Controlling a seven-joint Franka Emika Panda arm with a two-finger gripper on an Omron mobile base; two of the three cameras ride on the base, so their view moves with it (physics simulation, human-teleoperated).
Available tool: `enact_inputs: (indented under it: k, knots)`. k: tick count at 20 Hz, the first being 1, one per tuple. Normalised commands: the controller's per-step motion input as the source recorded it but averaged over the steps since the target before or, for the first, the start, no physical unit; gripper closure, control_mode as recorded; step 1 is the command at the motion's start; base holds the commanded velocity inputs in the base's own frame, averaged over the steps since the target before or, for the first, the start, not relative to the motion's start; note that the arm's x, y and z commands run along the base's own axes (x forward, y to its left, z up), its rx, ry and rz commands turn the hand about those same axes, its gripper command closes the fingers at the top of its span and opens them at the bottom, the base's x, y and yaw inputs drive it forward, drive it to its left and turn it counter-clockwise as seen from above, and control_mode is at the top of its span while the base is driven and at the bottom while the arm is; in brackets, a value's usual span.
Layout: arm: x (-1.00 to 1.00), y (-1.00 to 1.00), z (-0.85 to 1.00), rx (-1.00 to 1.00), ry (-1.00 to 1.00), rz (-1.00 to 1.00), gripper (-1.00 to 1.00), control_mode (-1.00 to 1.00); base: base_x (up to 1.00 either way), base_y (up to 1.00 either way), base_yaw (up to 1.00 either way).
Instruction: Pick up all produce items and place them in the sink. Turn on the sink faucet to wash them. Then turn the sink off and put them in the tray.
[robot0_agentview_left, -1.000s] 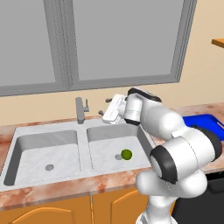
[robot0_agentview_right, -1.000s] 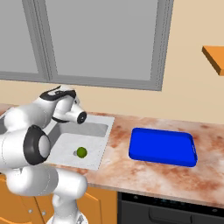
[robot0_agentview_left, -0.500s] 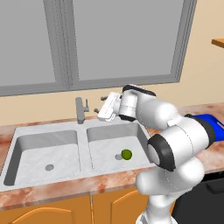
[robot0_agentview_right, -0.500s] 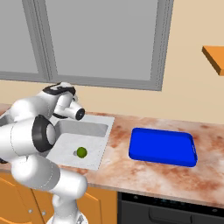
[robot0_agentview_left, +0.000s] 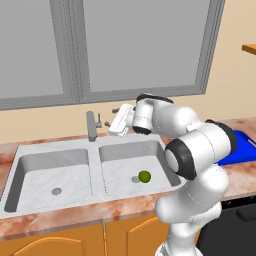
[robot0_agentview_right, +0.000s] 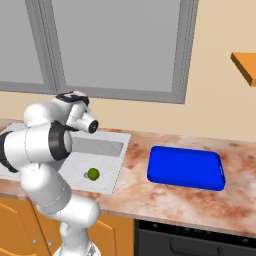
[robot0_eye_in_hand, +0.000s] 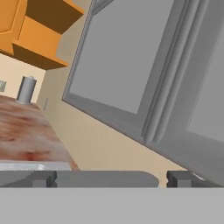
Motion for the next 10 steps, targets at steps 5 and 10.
enact_inputs:
  k: [5, 10]
  knots:
    - [0.31, 0.00, -0.15, 0.00, 0.00, 0.06, -1.00, -1.00, 0.00, 0.00, 0.00]
    - [0.32, 0.02, -0.16, 0.00, 0.00, 0.05, -1.00, -1.00, 0.00, 0.00, 0.00]
